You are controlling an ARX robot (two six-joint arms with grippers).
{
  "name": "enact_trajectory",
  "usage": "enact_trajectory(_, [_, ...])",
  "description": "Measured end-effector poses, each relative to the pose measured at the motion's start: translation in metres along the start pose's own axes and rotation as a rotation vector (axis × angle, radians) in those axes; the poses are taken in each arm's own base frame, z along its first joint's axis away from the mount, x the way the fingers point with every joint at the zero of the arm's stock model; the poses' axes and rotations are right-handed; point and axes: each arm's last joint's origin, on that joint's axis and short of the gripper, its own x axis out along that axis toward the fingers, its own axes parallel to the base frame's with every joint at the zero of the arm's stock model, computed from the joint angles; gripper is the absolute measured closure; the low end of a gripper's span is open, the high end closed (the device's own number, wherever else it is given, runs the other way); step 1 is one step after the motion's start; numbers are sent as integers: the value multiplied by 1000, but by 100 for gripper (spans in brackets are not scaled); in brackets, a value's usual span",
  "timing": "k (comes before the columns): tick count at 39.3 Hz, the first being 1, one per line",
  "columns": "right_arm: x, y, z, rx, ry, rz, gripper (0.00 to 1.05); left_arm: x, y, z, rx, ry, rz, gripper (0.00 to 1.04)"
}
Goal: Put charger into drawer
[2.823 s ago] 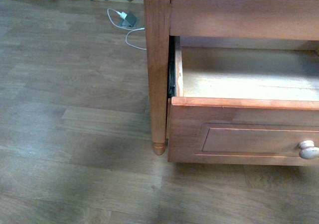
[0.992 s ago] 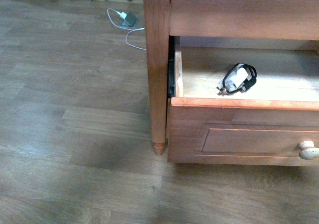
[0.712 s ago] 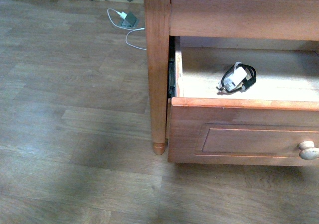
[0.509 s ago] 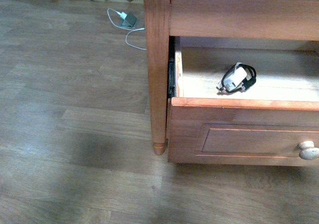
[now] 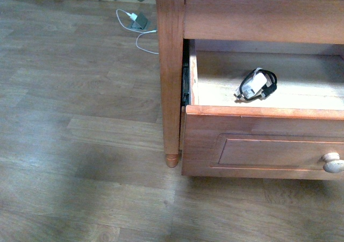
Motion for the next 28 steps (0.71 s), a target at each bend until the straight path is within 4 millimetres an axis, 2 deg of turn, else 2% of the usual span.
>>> enact_trajectory(4, [0,0,0,0,0,0,9,-9,7,-12,3,4,0,68])
enact_trajectory(9, [0,0,0,0,0,0,9,-23,16,-26,2,-2,2,99])
enact_trajectory(10, [0,0,0,0,0,0,9,-24,17,-28,0,-2,2,101])
enact_trajectory(21, [0,0,0,0,0,0,9,-41,33,-44,4,-1,8,101])
enact_trajectory(28, [0,0,0,0,0,0,9,-50,33,-50,5,-5,4,101])
